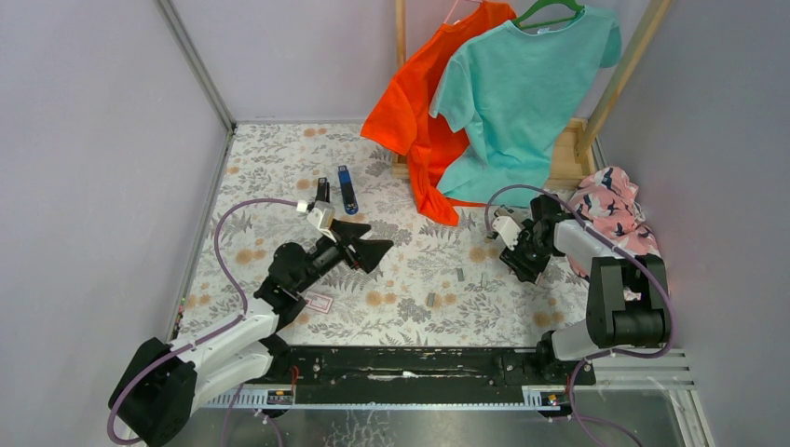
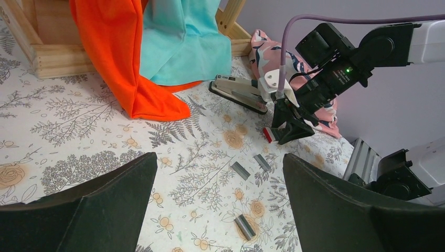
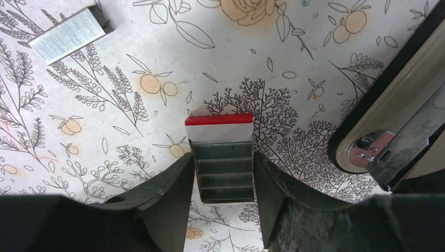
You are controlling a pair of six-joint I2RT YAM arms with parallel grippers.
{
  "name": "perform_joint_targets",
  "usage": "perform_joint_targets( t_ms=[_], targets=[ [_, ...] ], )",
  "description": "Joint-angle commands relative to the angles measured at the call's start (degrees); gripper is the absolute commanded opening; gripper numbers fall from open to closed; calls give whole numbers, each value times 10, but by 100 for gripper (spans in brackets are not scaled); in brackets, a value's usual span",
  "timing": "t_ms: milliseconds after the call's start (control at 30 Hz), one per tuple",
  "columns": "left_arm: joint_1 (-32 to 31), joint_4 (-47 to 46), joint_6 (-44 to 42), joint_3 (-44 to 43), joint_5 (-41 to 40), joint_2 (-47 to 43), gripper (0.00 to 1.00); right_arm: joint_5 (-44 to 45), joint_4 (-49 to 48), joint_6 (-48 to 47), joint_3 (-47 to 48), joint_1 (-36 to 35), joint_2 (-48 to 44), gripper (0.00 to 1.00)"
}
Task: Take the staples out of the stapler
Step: Move the staple box to the center of the board.
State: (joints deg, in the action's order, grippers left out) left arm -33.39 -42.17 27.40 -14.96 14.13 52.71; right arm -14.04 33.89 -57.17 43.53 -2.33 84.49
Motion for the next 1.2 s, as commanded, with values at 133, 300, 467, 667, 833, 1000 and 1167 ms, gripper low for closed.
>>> perform_joint_targets(
  t_ms=[133, 300, 467, 667, 833, 1000, 1167],
  targets=[
    [-2, 0, -14, 4, -10, -6, 97, -6, -12, -14, 30, -42, 41, 49],
    [-2, 12, -17, 1, -13, -13, 97, -4, -8, -9, 76, -72, 80, 48],
    [-2, 15, -15, 6, -15, -15, 97, 0, 4, -14, 135, -107, 129, 48],
    [-2, 25, -19, 14, -28, -29, 97, 8, 19, -26, 207, -157, 193, 49],
    [-2, 40, -15, 23, -42, -71, 97, -4, 39, -34, 265, -191, 234, 49],
    [-2, 50, -7, 37, -52, -117, 97, -23, 52, -44, 293, -234, 251, 50],
    [-2, 51, 3, 48, -52, -146, 97, -36, 59, -54, 307, -268, 260, 55]
  ],
)
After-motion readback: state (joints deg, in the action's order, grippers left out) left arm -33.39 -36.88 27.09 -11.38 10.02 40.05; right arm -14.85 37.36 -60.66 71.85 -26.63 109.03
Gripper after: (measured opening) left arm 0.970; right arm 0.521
